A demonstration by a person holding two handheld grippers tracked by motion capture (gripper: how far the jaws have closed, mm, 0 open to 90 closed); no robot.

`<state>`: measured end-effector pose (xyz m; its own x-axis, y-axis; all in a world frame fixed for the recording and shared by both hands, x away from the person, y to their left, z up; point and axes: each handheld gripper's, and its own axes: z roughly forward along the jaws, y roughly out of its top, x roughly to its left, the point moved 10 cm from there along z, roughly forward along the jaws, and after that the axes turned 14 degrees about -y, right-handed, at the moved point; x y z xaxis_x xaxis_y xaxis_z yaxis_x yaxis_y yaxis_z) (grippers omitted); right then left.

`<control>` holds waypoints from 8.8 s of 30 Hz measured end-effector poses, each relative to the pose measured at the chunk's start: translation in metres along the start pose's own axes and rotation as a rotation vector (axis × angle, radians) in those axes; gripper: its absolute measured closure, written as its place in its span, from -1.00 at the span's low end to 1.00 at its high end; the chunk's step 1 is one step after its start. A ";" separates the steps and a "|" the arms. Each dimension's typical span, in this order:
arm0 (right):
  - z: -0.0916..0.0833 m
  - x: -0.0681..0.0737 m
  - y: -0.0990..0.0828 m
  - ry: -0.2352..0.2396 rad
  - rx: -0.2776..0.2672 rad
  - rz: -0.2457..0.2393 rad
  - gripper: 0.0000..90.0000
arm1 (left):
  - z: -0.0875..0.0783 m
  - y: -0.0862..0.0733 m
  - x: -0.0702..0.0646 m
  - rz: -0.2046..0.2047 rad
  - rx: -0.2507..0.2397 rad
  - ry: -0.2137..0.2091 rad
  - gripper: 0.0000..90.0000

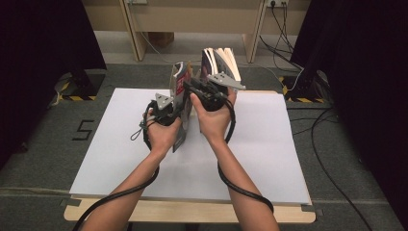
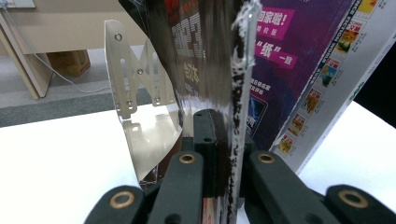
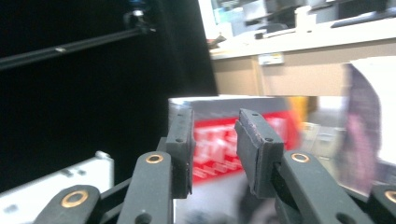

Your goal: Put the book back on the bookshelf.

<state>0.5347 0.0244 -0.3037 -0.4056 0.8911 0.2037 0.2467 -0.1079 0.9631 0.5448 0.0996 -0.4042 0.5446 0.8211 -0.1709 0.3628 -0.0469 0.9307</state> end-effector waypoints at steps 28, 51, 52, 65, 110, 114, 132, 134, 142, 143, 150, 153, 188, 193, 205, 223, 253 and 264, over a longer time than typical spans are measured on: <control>-0.085 -0.162 -0.154 -0.256 0.266 0.018 0.38 | -0.010 0.004 0.015 -0.014 -0.035 -0.051 0.92; -0.107 -0.194 -0.202 -0.364 0.306 0.032 0.32 | -0.014 0.007 0.020 -0.027 -0.051 -0.057 0.92; -0.107 -0.194 -0.203 -0.363 0.307 0.035 0.32 | -0.014 0.007 0.020 -0.029 -0.052 -0.059 0.92; -0.110 -0.201 -0.208 -0.382 0.311 0.035 0.32 | -0.012 0.018 0.028 -0.044 -0.045 -0.047 0.92; -0.110 -0.203 -0.211 -0.388 0.324 0.032 0.31 | 0.010 0.050 0.046 0.009 -0.163 -0.008 0.92; -0.110 -0.204 -0.212 -0.387 0.323 0.025 0.31 | 0.011 0.050 0.045 0.010 -0.164 -0.004 0.92; -0.108 -0.202 -0.211 -0.379 0.317 0.008 0.31 | 0.018 0.052 0.055 0.006 -0.208 0.012 0.92; -0.108 -0.202 -0.212 -0.376 0.320 0.012 0.31 | 0.019 0.051 0.054 0.009 -0.214 0.014 0.92; -0.108 -0.199 -0.211 -0.363 0.317 0.013 0.31 | 0.021 0.034 0.056 0.039 -0.198 0.029 0.91; -0.108 -0.199 -0.211 -0.364 0.317 0.014 0.31 | 0.021 0.032 0.056 0.036 -0.197 0.027 0.91; -0.108 -0.198 -0.213 -0.365 0.333 0.028 0.30 | 0.018 0.022 0.056 0.029 -0.186 0.022 0.90; -0.107 -0.198 -0.214 -0.361 0.332 0.022 0.30 | 0.016 0.019 0.055 0.037 -0.165 0.017 0.89; -0.107 -0.200 -0.213 -0.358 0.330 0.025 0.28 | 0.016 0.039 0.058 -0.068 -0.123 -0.064 0.60; -0.108 -0.201 -0.213 -0.357 0.331 0.023 0.28 | 0.020 0.042 0.058 -0.082 -0.127 -0.070 0.56; -0.108 -0.201 -0.214 -0.356 0.340 0.023 0.28 | 0.026 0.041 0.056 -0.082 -0.096 -0.071 0.77; -0.107 -0.200 -0.213 -0.357 0.337 0.023 0.28 | 0.021 0.042 0.053 -0.035 -0.090 -0.038 0.91; -0.109 -0.198 -0.209 -0.367 0.323 0.013 0.28 | 0.027 0.063 0.055 0.044 -0.182 0.031 0.91; -0.110 -0.200 -0.207 -0.374 0.312 -0.008 0.28 | 0.031 0.068 0.059 0.040 -0.190 0.037 0.91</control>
<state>0.4680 -0.1803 -0.5244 -0.0783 0.9948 0.0645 0.5201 -0.0144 0.8540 0.6245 0.1272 -0.3610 0.5265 0.8411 -0.1236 0.1898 0.0254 0.9815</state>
